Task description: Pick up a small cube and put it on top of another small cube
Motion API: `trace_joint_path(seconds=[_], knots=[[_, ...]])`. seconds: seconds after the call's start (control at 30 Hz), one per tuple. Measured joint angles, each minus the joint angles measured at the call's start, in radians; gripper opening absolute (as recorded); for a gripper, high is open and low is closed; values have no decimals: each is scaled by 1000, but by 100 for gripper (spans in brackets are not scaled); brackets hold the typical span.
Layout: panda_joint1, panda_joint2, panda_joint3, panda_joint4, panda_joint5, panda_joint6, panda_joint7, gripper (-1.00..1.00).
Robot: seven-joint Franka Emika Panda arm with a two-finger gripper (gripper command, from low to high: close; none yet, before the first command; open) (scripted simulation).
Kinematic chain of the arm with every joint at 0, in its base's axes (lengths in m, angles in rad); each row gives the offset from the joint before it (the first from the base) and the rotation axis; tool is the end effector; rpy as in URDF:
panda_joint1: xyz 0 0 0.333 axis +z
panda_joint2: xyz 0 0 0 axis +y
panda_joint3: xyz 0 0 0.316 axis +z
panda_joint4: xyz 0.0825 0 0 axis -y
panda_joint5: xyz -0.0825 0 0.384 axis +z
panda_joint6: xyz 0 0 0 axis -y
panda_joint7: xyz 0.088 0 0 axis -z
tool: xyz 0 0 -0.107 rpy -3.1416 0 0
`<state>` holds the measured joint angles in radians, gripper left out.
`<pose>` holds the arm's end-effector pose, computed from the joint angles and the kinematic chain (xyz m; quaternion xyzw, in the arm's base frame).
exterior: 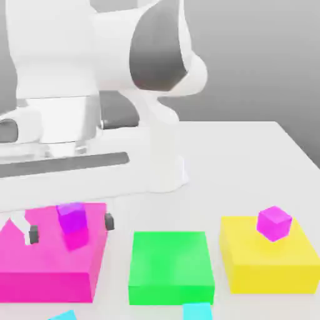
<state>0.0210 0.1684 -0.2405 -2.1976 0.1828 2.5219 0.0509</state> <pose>0.5519 -0.1233 0.3249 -0.9757 0.1999 -0.0842 0.0321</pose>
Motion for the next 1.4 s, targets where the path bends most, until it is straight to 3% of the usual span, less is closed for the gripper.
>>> trace_joint_path(seconds=[0.37, 0.4, 0.6, 0.77, 1.07, 1.4], knots=[[-107, 391, 54, 57, 42, 162, -206, 0], [-112, 413, 61, 62, 48, 178, -212, -100], [-115, 423, 64, 64, 51, 184, -215, -100], [-87, 287, 24, 29, 7, 84, -188, -100], [-133, -31, -26, -184, -85, -19, -371, -100], [-217, -397, -63, -437, -259, -116, -548, -100]])
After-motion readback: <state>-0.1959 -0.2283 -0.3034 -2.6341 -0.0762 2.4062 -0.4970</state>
